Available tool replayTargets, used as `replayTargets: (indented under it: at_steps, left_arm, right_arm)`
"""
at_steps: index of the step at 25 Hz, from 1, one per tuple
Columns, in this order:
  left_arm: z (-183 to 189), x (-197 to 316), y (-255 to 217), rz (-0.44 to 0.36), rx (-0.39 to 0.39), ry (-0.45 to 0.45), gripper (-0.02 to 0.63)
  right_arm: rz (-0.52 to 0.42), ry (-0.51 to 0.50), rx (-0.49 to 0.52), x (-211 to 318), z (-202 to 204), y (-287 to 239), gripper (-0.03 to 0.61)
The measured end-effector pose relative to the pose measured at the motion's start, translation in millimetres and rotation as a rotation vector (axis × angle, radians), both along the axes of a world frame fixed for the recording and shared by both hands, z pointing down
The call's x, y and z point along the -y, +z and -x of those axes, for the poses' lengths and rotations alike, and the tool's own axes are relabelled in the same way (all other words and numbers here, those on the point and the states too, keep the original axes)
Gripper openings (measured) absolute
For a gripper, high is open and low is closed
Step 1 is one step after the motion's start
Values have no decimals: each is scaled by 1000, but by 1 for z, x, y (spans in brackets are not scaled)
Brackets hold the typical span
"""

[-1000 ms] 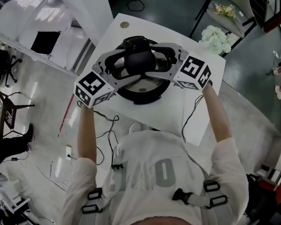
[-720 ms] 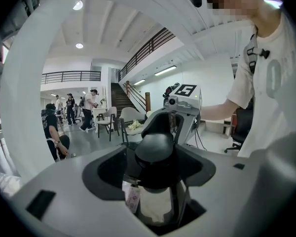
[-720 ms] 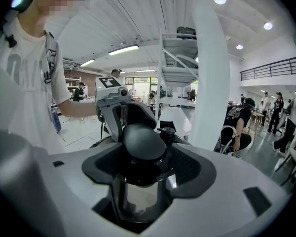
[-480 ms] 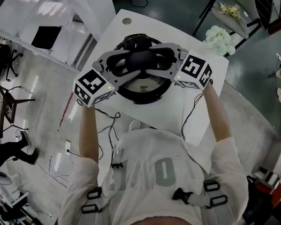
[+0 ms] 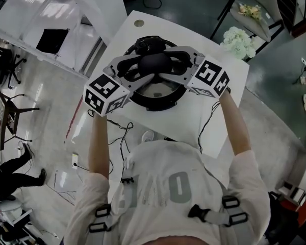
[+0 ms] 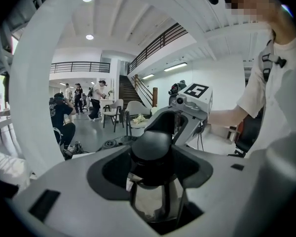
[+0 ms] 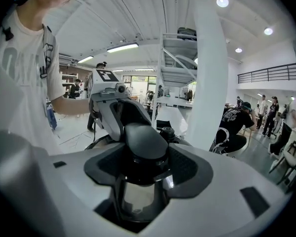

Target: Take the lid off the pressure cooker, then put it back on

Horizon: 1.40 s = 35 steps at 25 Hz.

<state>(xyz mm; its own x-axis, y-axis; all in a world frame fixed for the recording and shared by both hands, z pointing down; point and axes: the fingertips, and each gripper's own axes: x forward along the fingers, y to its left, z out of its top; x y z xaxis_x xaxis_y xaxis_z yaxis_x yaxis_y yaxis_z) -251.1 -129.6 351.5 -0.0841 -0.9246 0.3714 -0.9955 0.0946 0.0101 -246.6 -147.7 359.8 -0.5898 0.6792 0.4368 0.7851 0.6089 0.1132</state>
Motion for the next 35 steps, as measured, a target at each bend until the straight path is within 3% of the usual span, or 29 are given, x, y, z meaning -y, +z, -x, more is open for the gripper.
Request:
replayTargets:
  at_steps: [7,16,22,26,31,35]
  left_arm:
    - [2,-5,3,3,-17,-55,258]
    - [3,-7,2,27,-9,0,256]
    - [1,-9,0,-33,54,56,259]
    - [0,-11,-1,-24,58,59,265]
    - [0,-14,-1,-19,81,62,265]
    - [3,-11,1,-2,21,94,272]
  right_arm:
    - [-13,77,14,0,1,0,272]
    - [-26,271,12,-1,-2,0,272]
    - [-15,400,16,-1,-5,1,273]
    - [-4,493,14,-1,-9,1,275]
    - [30,485,27,2,-14,1,272]
    - [30,450,19,5,-15,0,259]
